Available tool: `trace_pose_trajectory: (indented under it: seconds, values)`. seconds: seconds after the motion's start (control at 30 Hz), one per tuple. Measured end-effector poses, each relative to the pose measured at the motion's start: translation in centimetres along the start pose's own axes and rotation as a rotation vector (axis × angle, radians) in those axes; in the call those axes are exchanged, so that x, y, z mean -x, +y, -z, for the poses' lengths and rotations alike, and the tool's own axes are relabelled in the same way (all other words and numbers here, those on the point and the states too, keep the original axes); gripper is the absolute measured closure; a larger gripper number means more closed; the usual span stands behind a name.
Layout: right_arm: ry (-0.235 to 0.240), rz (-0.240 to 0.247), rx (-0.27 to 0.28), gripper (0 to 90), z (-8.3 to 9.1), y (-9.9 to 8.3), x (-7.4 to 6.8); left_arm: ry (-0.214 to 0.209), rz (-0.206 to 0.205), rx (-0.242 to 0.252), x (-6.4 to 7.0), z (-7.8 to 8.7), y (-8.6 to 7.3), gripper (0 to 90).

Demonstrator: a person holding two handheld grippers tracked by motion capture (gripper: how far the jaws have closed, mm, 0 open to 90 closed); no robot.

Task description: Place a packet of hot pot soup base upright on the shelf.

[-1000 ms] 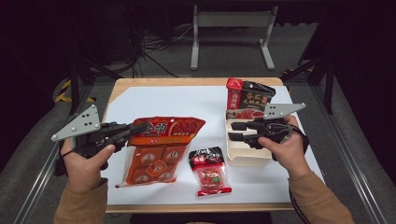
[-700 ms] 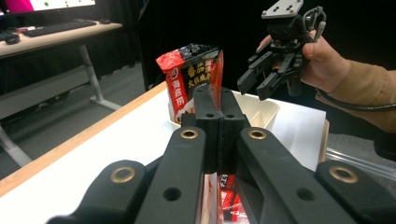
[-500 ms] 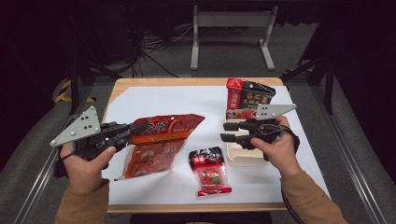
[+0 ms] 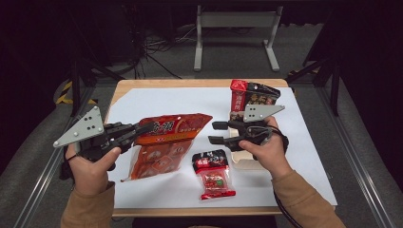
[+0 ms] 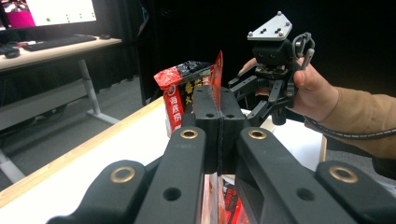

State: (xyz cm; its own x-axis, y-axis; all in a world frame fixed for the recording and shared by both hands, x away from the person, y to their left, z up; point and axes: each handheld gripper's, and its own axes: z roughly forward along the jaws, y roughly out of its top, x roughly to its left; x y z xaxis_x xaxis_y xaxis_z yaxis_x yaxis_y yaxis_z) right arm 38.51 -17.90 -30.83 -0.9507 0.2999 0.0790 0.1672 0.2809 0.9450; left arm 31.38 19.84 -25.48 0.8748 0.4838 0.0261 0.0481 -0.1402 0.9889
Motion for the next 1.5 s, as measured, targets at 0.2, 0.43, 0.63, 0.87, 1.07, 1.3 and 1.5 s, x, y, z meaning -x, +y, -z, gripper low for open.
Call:
trace_pose_trajectory:
  seconds: [0.2, 0.43, 0.63, 0.87, 1.07, 1.3, 1.5]
  values:
    - [0.003, 0.01, 0.009, 44.8, -0.8, 0.5, 0.1, -0.005, 0.009, 0.001, -0.2, -0.2, -0.2, 90.0]
    - [0.005, 0.03, 0.011, 38.7, -1.9, 1.1, 0.0, -0.023, -0.003, -0.001, 0.1, -0.7, -0.2, 90.0]
    - [0.026, 0.038, 0.02, 38.0, -2.6, 1.2, -0.3, -0.043, -0.019, 0.018, 0.4, -1.1, -0.3, 90.0]
    - [0.042, 0.051, 0.029, 38.2, -3.0, 1.5, -0.5, -0.057, -0.024, 0.01, 0.5, -1.5, -0.4, 90.0]
    - [0.068, 0.053, 0.037, 41.3, -3.6, 1.6, -0.5, -0.062, -0.019, 0.02, 0.4, -1.6, -0.5, 90.0]
    - [0.119, 0.07, 0.039, 53.6, -4.0, 1.6, -0.8, -0.081, -0.017, 0.044, 0.2, -1.4, -0.7, 90.0]
    - [0.149, 0.085, 0.045, 72.3, -3.9, 1.6, -0.9, -0.072, -0.016, 0.056, 0.2, -1.4, -0.7, 90.0]
